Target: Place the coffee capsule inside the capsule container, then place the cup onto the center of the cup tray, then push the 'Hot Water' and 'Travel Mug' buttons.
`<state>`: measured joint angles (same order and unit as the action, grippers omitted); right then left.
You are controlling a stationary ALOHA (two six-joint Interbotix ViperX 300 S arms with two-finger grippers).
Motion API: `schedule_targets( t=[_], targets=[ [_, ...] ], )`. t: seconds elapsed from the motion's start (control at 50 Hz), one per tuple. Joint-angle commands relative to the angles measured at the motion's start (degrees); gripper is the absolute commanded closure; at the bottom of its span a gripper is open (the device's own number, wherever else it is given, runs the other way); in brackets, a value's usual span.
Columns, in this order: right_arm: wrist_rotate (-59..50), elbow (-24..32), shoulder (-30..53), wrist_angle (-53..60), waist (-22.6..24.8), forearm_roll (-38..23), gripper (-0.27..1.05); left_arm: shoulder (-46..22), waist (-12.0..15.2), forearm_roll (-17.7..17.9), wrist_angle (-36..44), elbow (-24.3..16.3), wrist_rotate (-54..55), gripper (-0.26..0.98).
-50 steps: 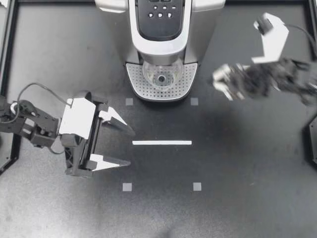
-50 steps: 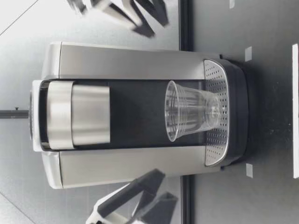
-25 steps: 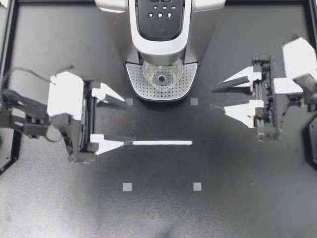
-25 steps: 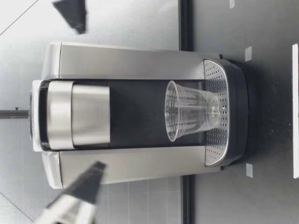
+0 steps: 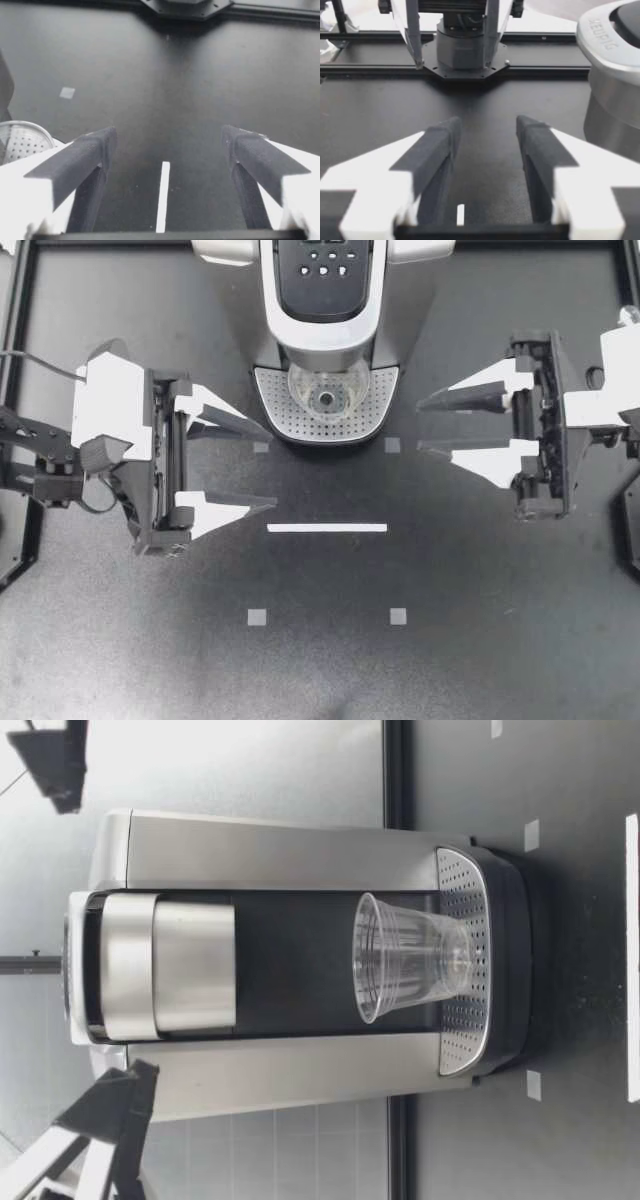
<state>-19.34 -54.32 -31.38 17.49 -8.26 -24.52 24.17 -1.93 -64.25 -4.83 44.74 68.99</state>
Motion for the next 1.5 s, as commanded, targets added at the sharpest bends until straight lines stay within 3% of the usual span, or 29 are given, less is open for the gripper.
schedule_targets(
  t=[0.0, 0.5, 1.48],
  targets=[
    [0.0, 1.49, 0.09, 0.53, 0.53, 0.0, 0.25, 0.97, 0.18, 0.09, 0.44, -1.49, -0.09, -0.04],
    [-0.44, -0.09, 0.26, 1.49, 2.81, 0.09, 0.25, 1.93, 0.18, 0.0, 1.41, -0.88, -0.62, -0.04],
    [-0.35, -0.7, -0.26, 1.76, 2.81, 0.09, 0.25, 1.93, 0.18, -0.09, 2.81, -0.18, -0.62, -0.04]
  ],
)
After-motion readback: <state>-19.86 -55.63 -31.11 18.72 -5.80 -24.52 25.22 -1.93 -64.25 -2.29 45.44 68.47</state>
